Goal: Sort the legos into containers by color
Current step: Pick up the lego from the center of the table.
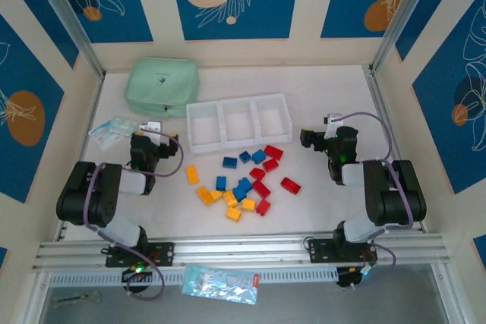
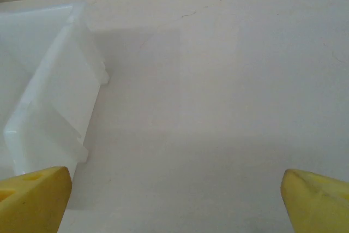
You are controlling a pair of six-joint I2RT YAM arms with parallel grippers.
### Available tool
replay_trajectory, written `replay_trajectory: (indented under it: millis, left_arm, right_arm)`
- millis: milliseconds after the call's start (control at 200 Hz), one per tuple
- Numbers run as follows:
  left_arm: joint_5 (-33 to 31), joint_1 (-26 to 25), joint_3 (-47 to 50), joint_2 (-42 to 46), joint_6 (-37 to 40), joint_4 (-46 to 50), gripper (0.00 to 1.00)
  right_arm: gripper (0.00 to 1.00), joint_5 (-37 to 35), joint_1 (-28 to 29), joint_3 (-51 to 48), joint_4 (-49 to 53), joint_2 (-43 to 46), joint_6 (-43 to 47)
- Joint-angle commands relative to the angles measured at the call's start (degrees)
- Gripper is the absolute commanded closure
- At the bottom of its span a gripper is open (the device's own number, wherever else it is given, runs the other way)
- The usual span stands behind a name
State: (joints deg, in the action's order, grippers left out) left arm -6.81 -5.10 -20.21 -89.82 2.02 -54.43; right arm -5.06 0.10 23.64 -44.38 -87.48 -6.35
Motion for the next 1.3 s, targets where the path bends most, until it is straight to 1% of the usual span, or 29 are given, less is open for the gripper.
replay_trajectory:
  millis: [0, 995, 1105, 1205, 1295]
  left_arm:
    - [1.3, 0.7, -1.0, 0.1, 0.5, 0.0, 0.01]
    - [1.4, 0.7, -1.1, 0.2, 0.4, 0.1, 0.01]
    - [3.0, 0.7, -1.1, 0.4, 1.0, 0.2, 0.01]
    - [3.9, 0.7, 0.2, 1.3, 1.2, -1.3, 0.01]
    - [4.1, 0.7, 2.5, 3.3, 1.3, -4.0, 0.01]
  right_arm:
    - [0.01, 1.0, -0.1, 0.5, -1.3, 0.3, 1.0]
    - [0.01, 1.7, -0.4, 0.6, -1.1, 0.3, 0.8]
    - [0.01, 1.8, -0.4, 0.5, -1.3, 0.4, 0.9]
    - [0.01, 2.1, -0.4, 0.4, -1.4, 0.6, 0.8]
    - [0.01, 2.0, -0.1, 0.8, 0.6, 2.2, 1.1]
